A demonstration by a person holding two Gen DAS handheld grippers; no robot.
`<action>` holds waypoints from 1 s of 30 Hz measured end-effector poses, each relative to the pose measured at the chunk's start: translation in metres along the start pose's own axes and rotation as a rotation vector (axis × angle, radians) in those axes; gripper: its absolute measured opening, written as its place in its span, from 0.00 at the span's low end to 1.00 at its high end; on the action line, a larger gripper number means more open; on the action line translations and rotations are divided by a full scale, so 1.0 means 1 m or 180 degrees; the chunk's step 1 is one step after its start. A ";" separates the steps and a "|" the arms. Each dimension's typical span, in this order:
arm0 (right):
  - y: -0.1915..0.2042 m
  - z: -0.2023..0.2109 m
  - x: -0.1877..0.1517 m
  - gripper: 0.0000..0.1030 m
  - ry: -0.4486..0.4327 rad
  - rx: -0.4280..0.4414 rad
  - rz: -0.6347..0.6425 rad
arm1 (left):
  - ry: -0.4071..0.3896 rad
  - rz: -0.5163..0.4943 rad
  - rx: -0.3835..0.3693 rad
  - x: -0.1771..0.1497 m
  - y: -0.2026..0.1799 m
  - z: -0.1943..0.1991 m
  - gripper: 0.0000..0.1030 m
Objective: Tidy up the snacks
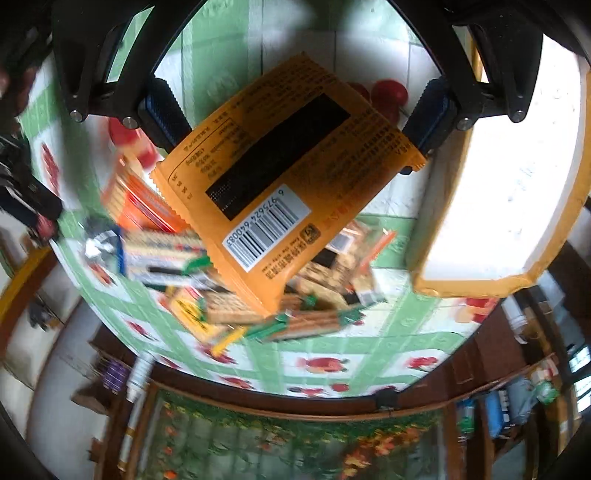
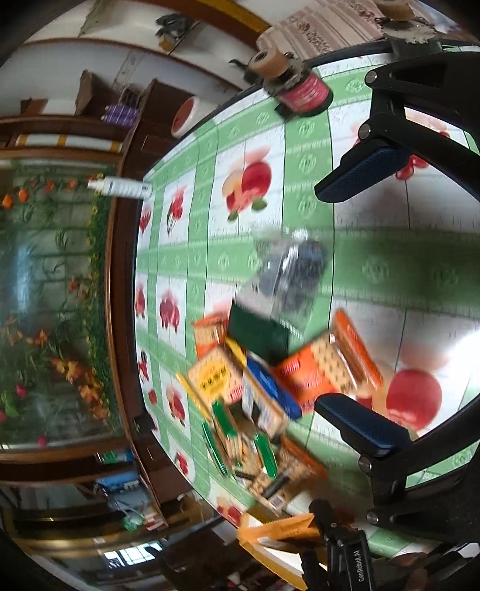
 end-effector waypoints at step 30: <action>0.021 0.017 0.000 1.00 -0.0087 0.0339 0.0002 | -0.0909 0.0404 -0.2429 0.052 -0.008 0.066 1.00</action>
Point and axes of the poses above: each gripper's, at about its wrist camera, not at the fingertips, and z roughly against the way its jaws point, y to its left, x to its top, the point moved 3 cm from there along -z, roughly the way its jaws point, and after that the axes turned 12 degrees about -x, right-handed, at the moved point
